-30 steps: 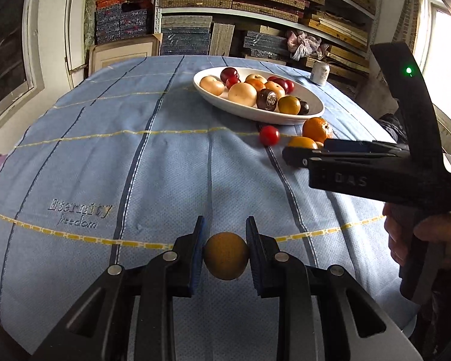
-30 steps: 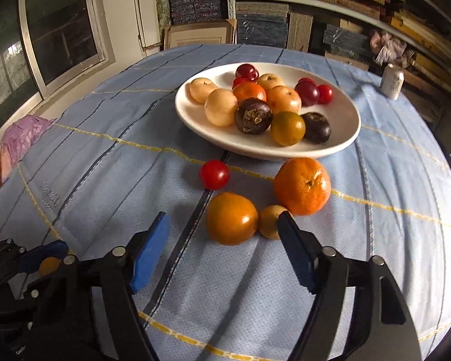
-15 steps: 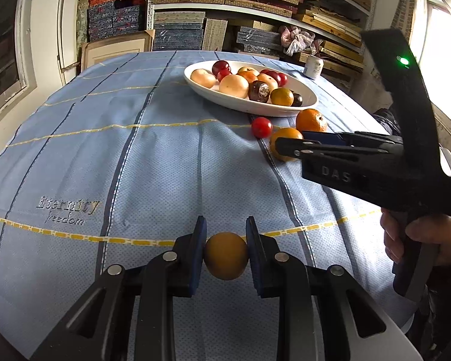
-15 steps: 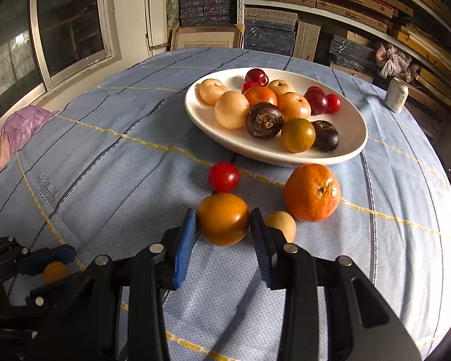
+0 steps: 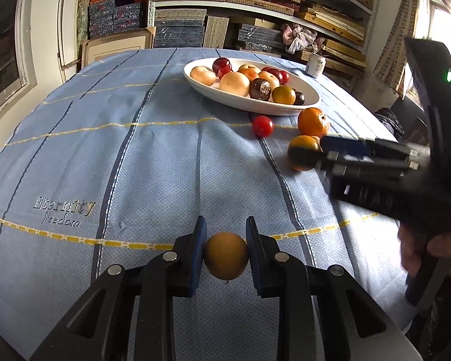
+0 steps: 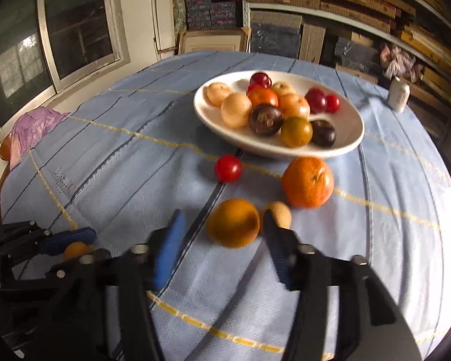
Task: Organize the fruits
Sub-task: 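Grasp the orange with the right gripper while the left holds its orange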
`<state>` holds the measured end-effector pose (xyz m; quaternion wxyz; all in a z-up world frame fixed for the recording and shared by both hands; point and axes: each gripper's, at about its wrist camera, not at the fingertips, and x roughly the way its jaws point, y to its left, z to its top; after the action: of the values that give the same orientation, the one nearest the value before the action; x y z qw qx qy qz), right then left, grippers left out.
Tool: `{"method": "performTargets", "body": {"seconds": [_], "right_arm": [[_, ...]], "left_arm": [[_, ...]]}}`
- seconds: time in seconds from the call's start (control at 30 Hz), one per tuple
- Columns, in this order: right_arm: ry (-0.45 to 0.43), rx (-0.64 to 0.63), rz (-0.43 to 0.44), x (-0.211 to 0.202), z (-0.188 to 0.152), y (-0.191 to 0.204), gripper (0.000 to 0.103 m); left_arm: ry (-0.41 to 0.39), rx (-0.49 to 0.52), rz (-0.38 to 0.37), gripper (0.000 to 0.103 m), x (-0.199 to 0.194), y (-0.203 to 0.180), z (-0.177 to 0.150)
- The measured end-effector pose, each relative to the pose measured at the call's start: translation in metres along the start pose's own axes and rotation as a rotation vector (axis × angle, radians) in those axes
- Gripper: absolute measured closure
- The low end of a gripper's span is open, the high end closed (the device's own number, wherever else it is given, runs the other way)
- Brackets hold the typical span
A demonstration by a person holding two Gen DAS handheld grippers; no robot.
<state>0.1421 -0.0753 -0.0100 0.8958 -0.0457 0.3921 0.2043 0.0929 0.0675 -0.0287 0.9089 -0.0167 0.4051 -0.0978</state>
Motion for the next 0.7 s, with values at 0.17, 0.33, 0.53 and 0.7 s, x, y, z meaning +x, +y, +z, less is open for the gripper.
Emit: {"method": "performTargets", "body": {"seconds": [0.17,0.33,0.53,0.7], "right_arm": [[0.019,0.061,0.064,0.01,-0.006,-0.007,0.066],[0.027,0.06,0.057,0.011,-0.006,-0.002,0.066],[-0.019,0.064,0.057,-0.01,-0.006,-0.005,0.066],[-0.105,0.109,0.057,-0.043,0.013,-0.025,0.066]], "left_arm": [[0.004,0.009,-0.005,0.076,0.0,-0.001,-0.001],[0.004,0.009,-0.007,0.076,0.0,-0.001,0.0],[-0.024,0.045,-0.027,0.076,-0.006,-0.004,0.013],[-0.072,0.093,-0.053,0.076,-0.006,-0.014,0.054]]}}
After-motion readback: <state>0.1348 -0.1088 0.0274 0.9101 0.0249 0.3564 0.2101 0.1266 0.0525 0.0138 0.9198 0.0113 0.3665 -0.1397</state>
